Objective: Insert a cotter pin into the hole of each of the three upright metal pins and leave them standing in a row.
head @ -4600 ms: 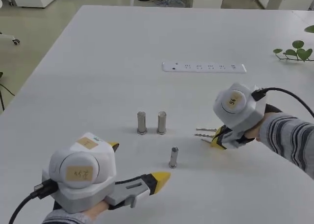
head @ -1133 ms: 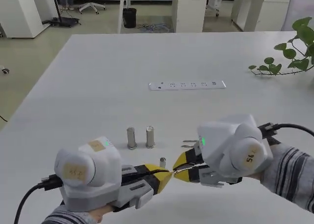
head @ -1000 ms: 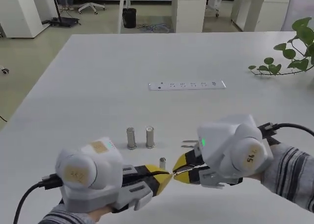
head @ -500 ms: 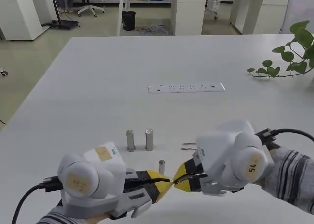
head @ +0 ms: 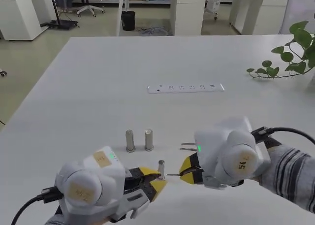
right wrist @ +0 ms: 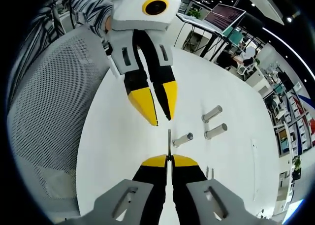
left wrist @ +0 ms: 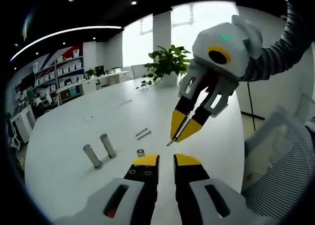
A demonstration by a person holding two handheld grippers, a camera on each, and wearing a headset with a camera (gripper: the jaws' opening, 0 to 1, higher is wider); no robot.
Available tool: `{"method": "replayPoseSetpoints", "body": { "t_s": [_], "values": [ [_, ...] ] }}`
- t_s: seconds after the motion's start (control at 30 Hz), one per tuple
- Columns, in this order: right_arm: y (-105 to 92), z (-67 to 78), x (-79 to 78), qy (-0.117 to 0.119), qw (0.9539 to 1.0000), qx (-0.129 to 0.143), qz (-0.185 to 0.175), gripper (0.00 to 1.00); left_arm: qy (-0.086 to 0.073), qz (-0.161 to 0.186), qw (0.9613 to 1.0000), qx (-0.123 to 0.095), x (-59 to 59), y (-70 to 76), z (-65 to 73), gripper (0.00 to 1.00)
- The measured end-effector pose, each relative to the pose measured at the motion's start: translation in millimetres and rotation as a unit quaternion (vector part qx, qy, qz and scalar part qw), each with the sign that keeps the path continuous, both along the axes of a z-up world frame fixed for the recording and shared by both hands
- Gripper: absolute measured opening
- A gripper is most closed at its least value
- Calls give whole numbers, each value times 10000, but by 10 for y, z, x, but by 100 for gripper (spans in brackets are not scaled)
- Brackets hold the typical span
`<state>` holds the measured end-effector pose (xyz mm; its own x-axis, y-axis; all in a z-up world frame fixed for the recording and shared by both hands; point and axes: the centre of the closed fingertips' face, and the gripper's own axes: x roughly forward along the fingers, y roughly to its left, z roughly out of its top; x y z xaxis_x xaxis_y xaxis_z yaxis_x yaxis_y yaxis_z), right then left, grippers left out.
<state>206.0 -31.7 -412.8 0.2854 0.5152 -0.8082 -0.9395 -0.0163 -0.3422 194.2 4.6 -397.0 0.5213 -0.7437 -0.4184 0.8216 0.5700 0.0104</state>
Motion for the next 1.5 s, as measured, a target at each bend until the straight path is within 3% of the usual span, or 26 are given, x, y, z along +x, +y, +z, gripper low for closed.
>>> {"method": "replayPoseSetpoints", "body": {
  "t_s": [0.1, 0.23, 0.33, 0.47, 0.73, 0.93, 1.3, 1.37, 1.43, 1.5],
  "values": [
    [-57, -26, 72, -23, 9998, -90, -170, 0, 14, 111, 9999, -10, 13, 8, -28, 13],
    [-120, -61, 167, -49, 9990, -202, -393, 0, 50, 384, 9991, -186, 59, 9, -54, 20],
    [-141, -88, 220, -26, 9984, -239, -512, 0, 6, 535, 9985, -145, 95, 15, -89, 26],
    [-148, -142, 263, -27, 9980, -294, -554, 0, 27, 738, 9969, -289, 150, 13, -121, 28],
    [-136, -235, 340, -36, 9969, -239, -750, 0, 31, 1105, 9937, -157, 284, 66, -246, 30],
    [-111, -286, 390, 17, 9963, -180, -836, 0, 235, 1304, 9911, -128, 387, 77, -405, 28],
    [-73, -398, 404, 231, 9950, -70, -972, 0, 386, 1506, 9878, -67, 536, 1, -544, 25],
    [-72, -408, 407, 221, 9950, -110, -965, 0, 545, 1538, 9865, -109, 547, -9, -591, 23],
    [-63, -409, 407, 233, 9950, -98, -961, 0, 540, 1559, 9863, -95, 564, -9, -615, 23],
    [-45, -409, 408, 263, 9950, -66, -962, 0, 637, 1590, 9852, -77, 577, -11, -658, 21]
  ]
}}
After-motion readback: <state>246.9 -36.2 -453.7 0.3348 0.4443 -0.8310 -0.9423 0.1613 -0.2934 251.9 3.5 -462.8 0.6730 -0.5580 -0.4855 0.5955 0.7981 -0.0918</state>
